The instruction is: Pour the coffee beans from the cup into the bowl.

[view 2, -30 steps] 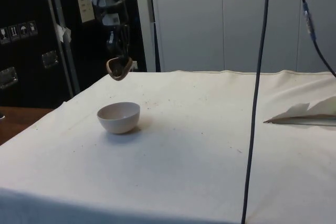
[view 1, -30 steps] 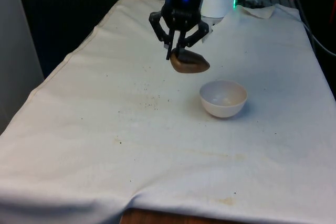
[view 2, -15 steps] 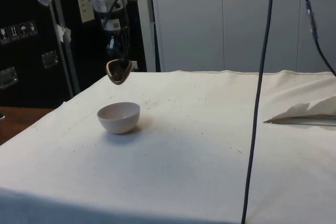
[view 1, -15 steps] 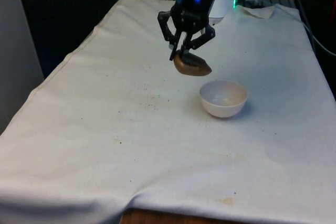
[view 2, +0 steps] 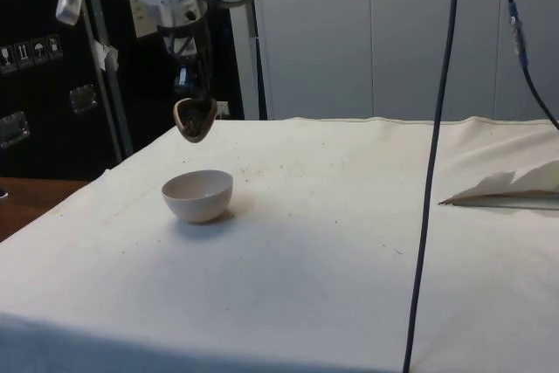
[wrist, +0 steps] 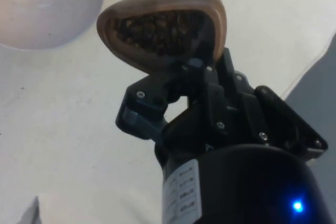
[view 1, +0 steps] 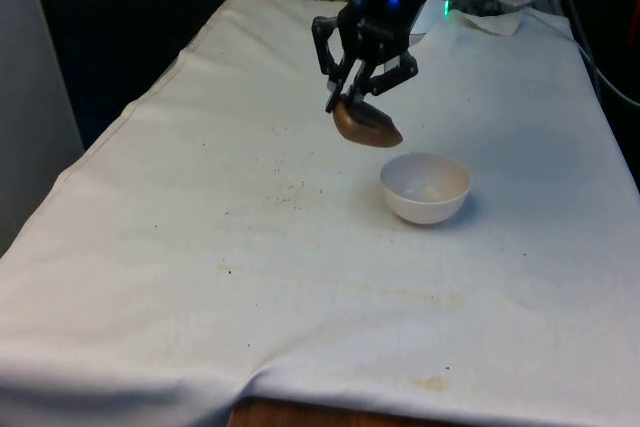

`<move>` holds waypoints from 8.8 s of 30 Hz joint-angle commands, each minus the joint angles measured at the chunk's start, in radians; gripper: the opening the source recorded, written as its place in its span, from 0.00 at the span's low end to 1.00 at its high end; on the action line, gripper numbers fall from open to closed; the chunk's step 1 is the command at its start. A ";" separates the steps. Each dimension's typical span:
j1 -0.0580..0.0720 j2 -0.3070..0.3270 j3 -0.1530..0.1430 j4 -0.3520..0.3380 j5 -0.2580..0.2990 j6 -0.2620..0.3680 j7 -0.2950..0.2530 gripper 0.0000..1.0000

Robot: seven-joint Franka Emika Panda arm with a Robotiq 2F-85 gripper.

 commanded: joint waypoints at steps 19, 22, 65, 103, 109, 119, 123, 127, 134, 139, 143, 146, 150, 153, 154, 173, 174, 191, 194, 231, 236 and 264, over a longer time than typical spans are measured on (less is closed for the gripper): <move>0.009 -0.025 0.056 -0.033 -0.229 -0.050 0.212 0.00; 0.008 -0.030 0.065 -0.044 -0.260 -0.053 0.244 0.00; 0.007 -0.030 0.265 -0.085 -0.605 -0.301 0.606 0.00; 0.003 -0.019 0.380 -0.129 -0.848 -0.467 0.763 0.00; 0.003 -0.032 0.384 -0.158 -0.880 -0.473 0.778 0.00; 0.004 -0.043 0.387 -0.195 -0.942 -0.478 0.796 0.00; 0.004 -0.043 0.388 -0.201 -0.962 -0.479 0.799 0.00; 0.005 -0.042 0.390 -0.214 -0.997 -0.480 0.803 0.00; 0.005 -0.045 0.398 -0.234 -1.032 -0.490 0.805 0.00; 0.004 -0.045 0.406 -0.247 -1.052 -0.502 0.805 0.00; 0.005 -0.041 0.412 -0.258 -1.080 -0.517 0.802 0.00; 0.002 -0.038 0.415 -0.257 -1.083 -0.520 0.801 0.00; 0.005 -0.029 0.417 -0.266 -1.127 -0.539 0.797 0.00; 0.005 -0.022 0.419 -0.268 -1.147 -0.550 0.796 0.00; 0.002 -0.022 0.421 -0.266 -1.140 -0.548 0.799 0.00; 0.004 -0.014 0.448 -0.312 -1.253 -0.652 0.786 0.00; 0.004 -0.013 0.450 -0.313 -1.257 -0.657 0.786 0.00; 0.009 0.025 0.480 -0.317 -1.341 -0.771 0.780 0.00; 0.002 0.030 0.491 -0.318 -1.345 -0.782 0.785 0.00; 0.002 0.125 0.551 -0.301 -1.445 -0.987 0.748 0.00; 0.002 0.127 0.551 -0.301 -1.444 -0.989 0.753 0.00; -0.013 0.128 0.548 -0.306 -1.443 -0.980 0.785 0.00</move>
